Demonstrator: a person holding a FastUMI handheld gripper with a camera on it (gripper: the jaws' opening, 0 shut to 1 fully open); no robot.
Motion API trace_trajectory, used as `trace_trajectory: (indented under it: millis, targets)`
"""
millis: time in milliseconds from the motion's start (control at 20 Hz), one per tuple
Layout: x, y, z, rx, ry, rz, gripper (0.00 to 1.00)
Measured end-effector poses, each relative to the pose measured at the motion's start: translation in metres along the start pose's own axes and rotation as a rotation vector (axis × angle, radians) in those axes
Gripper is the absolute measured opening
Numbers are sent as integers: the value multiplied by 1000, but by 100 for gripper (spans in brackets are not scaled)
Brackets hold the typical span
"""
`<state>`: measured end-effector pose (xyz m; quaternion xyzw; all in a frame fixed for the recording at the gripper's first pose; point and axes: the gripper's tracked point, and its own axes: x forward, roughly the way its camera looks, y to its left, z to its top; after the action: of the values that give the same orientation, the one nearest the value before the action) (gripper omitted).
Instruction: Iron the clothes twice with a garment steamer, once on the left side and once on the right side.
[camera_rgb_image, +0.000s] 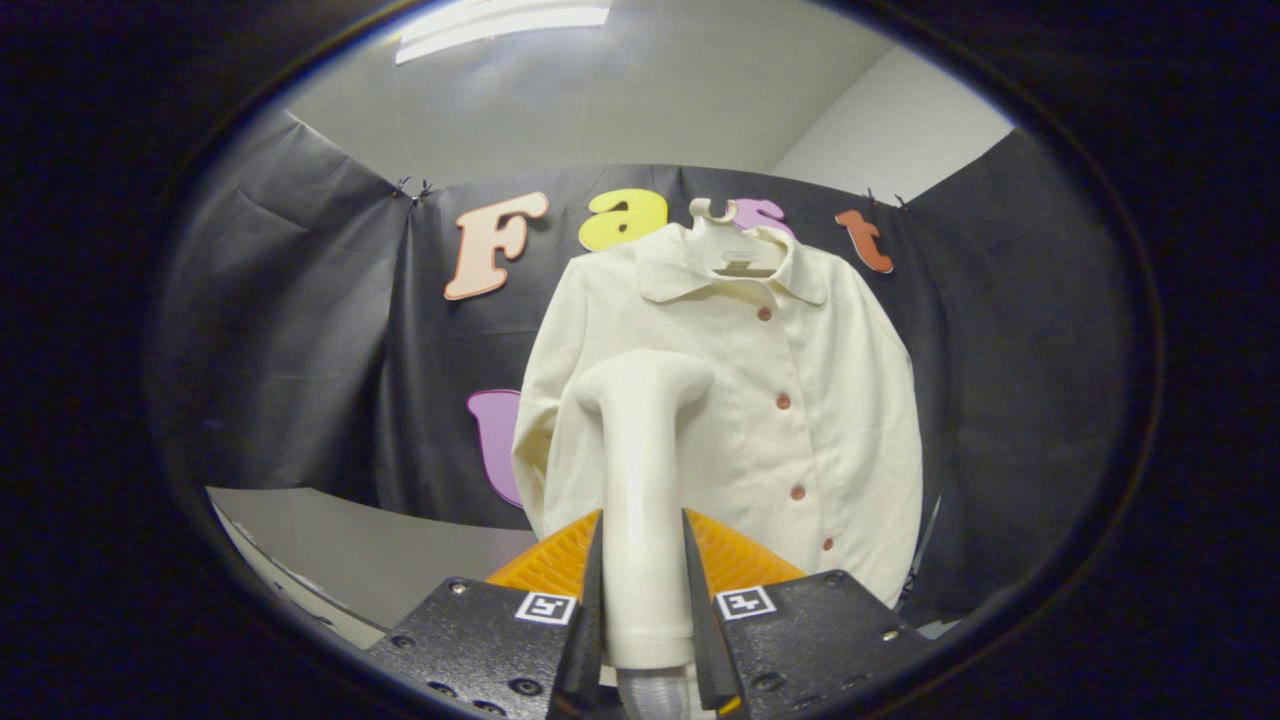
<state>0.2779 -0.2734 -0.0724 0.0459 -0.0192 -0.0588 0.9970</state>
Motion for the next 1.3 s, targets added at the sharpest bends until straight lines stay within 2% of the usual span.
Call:
trace_trajectory:
  millis: [450, 950, 1300]
  targets:
    - [-30, -9, -59, 61, 83, -1, 37]
    - [-67, -35, -150, 167, 190, -22, 37]
    - [-97, -50, -199, 166, 262, -33, 37]
